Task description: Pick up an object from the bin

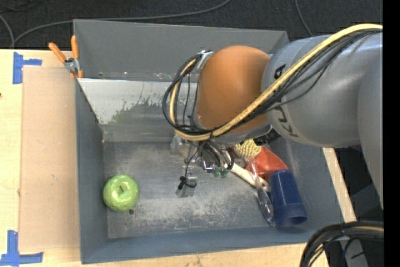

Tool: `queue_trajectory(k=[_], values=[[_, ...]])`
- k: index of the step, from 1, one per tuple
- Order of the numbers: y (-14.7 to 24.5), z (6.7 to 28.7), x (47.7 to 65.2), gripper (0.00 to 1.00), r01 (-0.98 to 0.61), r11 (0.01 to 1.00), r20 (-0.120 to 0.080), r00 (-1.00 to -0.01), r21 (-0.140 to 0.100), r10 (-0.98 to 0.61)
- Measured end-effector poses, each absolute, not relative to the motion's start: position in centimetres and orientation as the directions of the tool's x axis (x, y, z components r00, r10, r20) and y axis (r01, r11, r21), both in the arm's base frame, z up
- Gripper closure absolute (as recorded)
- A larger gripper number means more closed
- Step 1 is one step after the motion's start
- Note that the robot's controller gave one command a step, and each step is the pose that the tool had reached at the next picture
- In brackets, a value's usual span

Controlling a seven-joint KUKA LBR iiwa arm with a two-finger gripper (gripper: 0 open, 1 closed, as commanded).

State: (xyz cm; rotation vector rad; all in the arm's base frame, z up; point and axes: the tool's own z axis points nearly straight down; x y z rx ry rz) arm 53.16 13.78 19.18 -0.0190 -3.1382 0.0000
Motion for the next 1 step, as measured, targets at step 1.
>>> queue_trajectory(k=[1], values=[[13.78,19.18,53.17,1.0,0.012,1.0,0.003,-1.0,0.0,0.012]])
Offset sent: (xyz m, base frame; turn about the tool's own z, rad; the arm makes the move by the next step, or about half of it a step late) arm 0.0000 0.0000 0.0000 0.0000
